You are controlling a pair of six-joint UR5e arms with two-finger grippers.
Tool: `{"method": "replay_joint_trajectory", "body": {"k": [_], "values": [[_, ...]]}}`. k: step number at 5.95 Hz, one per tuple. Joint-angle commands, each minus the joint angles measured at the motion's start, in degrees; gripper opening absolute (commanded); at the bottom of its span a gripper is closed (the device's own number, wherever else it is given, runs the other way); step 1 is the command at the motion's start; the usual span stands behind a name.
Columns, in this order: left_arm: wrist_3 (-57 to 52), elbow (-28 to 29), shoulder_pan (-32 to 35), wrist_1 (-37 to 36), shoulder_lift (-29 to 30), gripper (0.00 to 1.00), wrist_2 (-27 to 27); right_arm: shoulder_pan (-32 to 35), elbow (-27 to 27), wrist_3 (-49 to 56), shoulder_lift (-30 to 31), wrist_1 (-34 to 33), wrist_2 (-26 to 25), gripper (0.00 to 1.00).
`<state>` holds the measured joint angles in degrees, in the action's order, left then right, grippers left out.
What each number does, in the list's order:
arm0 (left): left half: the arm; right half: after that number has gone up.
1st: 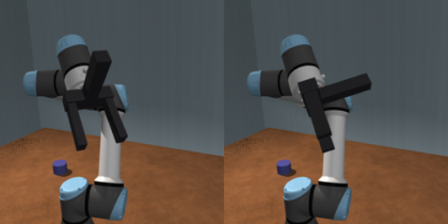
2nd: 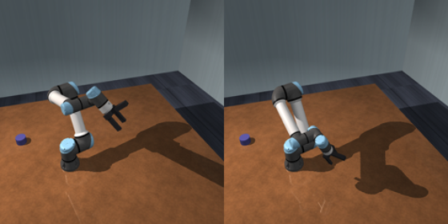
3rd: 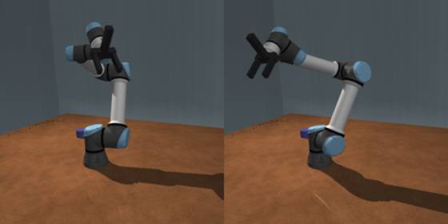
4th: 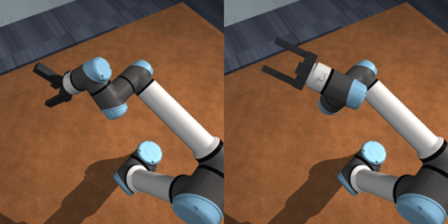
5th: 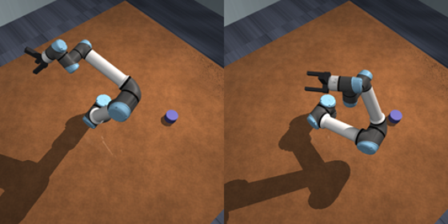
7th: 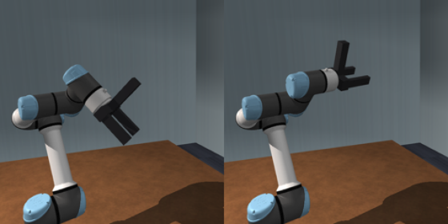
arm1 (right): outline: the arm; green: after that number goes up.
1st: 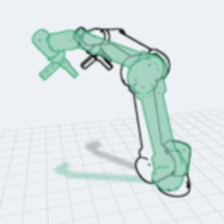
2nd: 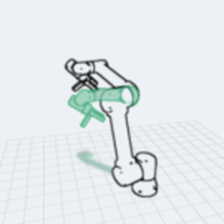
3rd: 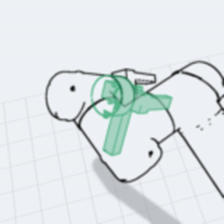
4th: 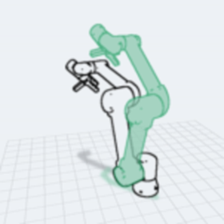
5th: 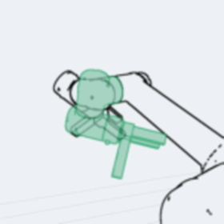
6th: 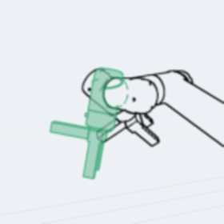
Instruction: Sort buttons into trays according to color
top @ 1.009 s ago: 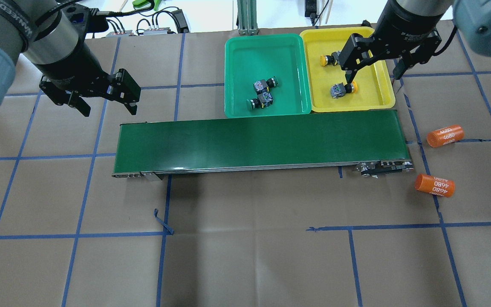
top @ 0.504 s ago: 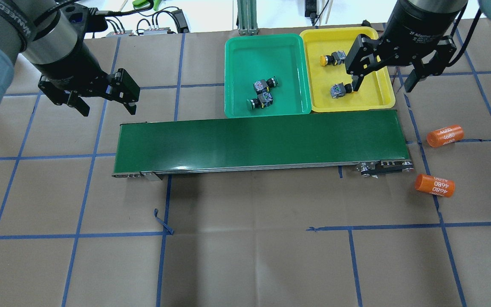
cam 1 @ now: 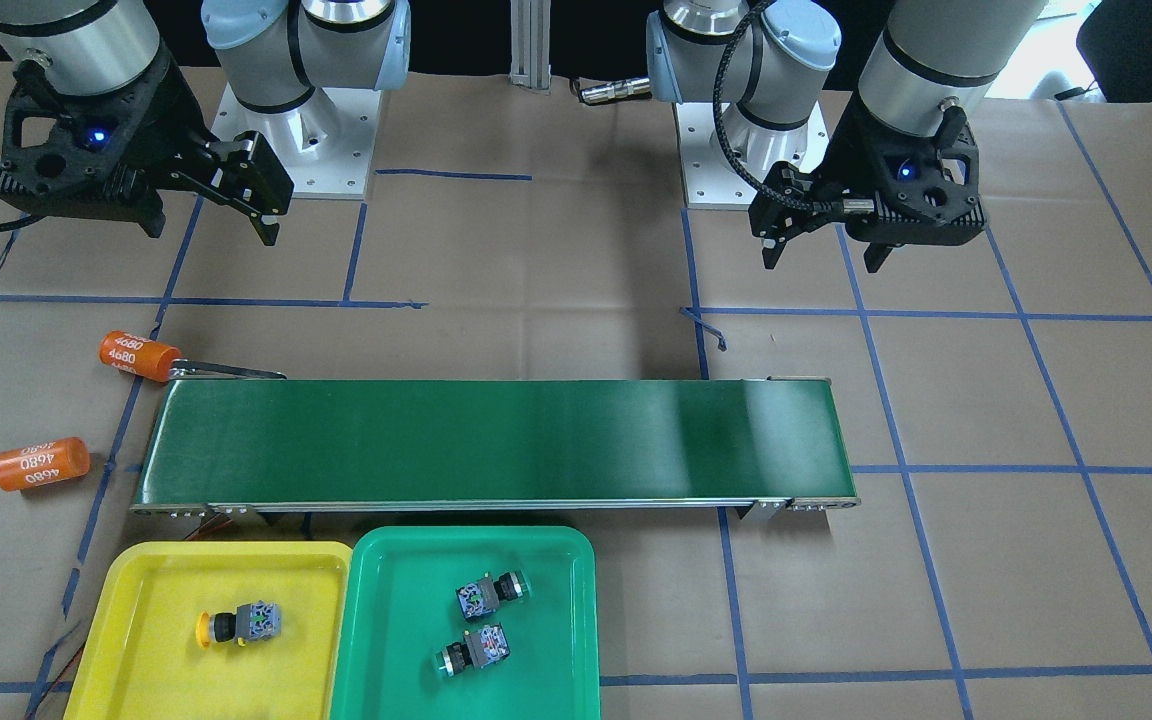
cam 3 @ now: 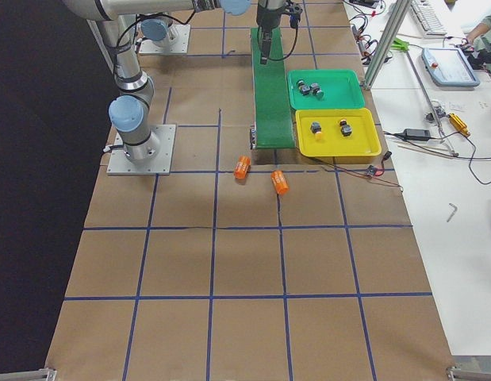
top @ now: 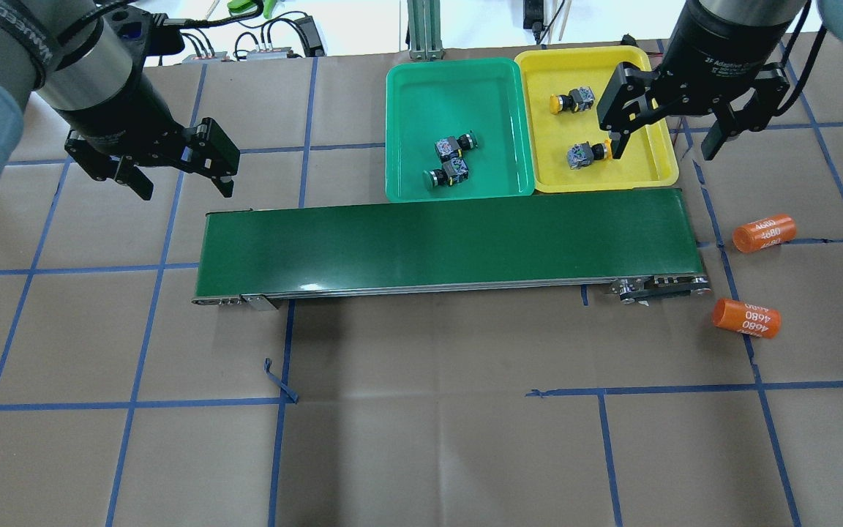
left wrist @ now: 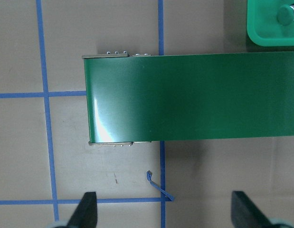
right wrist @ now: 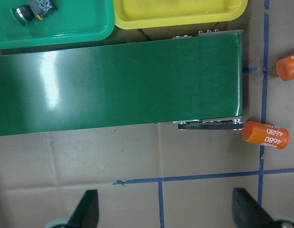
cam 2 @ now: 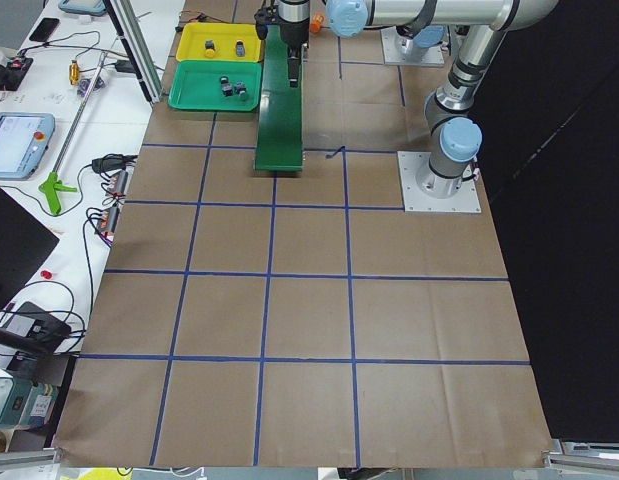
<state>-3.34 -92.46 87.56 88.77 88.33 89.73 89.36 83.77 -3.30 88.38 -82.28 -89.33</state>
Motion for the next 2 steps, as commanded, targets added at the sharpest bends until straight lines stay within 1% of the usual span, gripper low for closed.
{"method": "replay_joint_trajectory", "body": {"k": [1, 2], "values": [[0.09, 0.00, 0.07, 0.00, 0.00, 0.98, -0.17, 0.03, -0.01, -0.04, -0.23, 0.01, 0.56, 1.00], [0.18, 0.09, 0.07, 0.00, 0.00, 0.98, -0.17, 0.03, -0.01, -0.04, -0.23, 0.01, 0.56, 1.00]]}}
